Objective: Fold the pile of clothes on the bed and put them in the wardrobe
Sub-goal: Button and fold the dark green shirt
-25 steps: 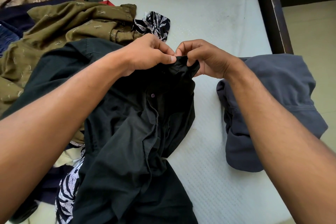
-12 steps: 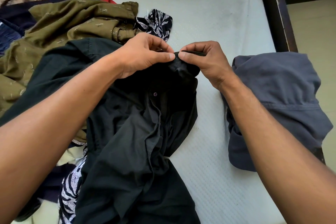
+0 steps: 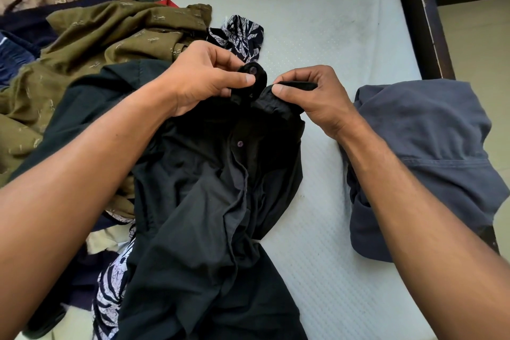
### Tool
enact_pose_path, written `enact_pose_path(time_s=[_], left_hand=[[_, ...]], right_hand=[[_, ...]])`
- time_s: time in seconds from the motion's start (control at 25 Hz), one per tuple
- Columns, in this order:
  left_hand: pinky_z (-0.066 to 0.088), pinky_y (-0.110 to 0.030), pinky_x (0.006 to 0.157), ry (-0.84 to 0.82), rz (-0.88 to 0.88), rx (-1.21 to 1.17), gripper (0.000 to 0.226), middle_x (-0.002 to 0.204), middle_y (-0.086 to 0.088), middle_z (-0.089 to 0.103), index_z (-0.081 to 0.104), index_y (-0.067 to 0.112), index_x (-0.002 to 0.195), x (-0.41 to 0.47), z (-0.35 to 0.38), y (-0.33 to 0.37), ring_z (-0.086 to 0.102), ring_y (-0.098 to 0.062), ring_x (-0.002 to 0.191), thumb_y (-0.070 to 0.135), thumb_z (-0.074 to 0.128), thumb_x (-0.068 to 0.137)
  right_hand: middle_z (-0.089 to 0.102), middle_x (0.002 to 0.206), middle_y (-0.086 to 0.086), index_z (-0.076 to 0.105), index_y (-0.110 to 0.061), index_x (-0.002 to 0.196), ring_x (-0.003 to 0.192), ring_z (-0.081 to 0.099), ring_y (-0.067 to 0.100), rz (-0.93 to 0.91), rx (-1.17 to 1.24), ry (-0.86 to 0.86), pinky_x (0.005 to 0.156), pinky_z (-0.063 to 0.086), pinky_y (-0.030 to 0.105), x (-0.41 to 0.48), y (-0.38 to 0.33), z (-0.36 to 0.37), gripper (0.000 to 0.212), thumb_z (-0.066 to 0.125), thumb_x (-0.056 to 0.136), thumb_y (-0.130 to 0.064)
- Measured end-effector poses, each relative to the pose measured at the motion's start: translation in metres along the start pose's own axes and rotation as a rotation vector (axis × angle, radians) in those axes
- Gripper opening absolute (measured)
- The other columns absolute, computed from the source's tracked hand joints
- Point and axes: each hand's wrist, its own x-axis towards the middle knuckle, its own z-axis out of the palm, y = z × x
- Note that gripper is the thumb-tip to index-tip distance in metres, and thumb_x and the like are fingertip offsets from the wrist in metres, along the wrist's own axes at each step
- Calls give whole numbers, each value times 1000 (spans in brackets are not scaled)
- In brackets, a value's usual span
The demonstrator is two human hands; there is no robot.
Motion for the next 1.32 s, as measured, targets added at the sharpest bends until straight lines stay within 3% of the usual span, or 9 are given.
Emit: enact_pose_path(time_s=[0.24, 0.4, 0.52, 0.68, 0.8, 0.96, 1.04, 1.2, 1.32], left_hand=[[46, -16, 52, 120, 88, 145, 21, 69, 2, 62, 65, 18, 74, -2, 13, 5, 54, -4, 56, 22, 84, 80], [45, -20, 57, 260, 130, 223, 26, 65, 1, 63, 71, 8, 80, -5, 17, 1, 51, -4, 56, 29, 87, 77], [51, -29, 64, 240, 142, 248, 24, 74, -9, 72, 75, 12, 78, -11, 20, -4, 57, -7, 62, 32, 87, 76], [50, -23, 66, 242, 178, 298, 8, 74, 5, 71, 77, 23, 81, -14, 16, -6, 56, -1, 62, 30, 81, 84], [56, -29, 76, 123, 146, 308, 8, 89, -4, 75, 77, 19, 94, -13, 1, 4, 62, -7, 72, 18, 70, 94], [57, -34, 88, -21, 66, 396, 11, 96, -10, 77, 78, 15, 100, -7, -2, 19, 67, -10, 78, 18, 70, 94], [58, -30, 82, -3, 73, 392, 8, 92, -9, 77, 79, 16, 95, -4, 4, 25, 65, -9, 73, 17, 75, 88], [41, -13, 44, 33, 25, 367, 6, 68, 0, 67, 77, 16, 84, -1, 5, 31, 53, -4, 51, 14, 81, 80], [37, -13, 40, -21, -42, 250, 7, 70, -1, 63, 73, 16, 81, -2, 3, 26, 52, -6, 52, 12, 78, 84]], right_hand=[[76, 78, -12, 79, -26, 81, 79, 72, 7, 64, -24, 260, 77, 58, 30, -2, 4, 17, 7, 78, 87, -23], [79, 86, -7, 82, -19, 89, 89, 75, 12, 166, 23, 375, 90, 61, 41, -10, 9, 31, 9, 80, 85, -26], [79, 89, -1, 81, -14, 93, 90, 75, 17, 251, 131, 450, 90, 61, 43, -14, 11, 37, 13, 81, 84, -23], [78, 91, -1, 79, -18, 91, 93, 74, 18, 134, 245, 287, 96, 58, 44, -19, 8, 32, 4, 76, 89, -19], [72, 82, -18, 74, -27, 89, 83, 67, 1, -60, -40, 68, 84, 53, 27, -20, -1, 16, 14, 69, 95, -16], [69, 85, -19, 74, -25, 93, 82, 64, -8, -250, -224, 27, 80, 46, 14, -10, -19, 3, 9, 74, 88, -17], [68, 85, -18, 76, -21, 94, 80, 63, -10, -305, -297, 20, 76, 43, 9, -3, -24, 2, 11, 78, 85, -15], [68, 81, -19, 79, -19, 91, 78, 64, -8, -331, -357, 40, 73, 43, 9, 5, -26, 2, 10, 81, 82, -17], [72, 81, -19, 76, -28, 87, 78, 67, -6, -346, -305, 110, 75, 48, 13, 5, -23, 5, 13, 83, 80, -19]])
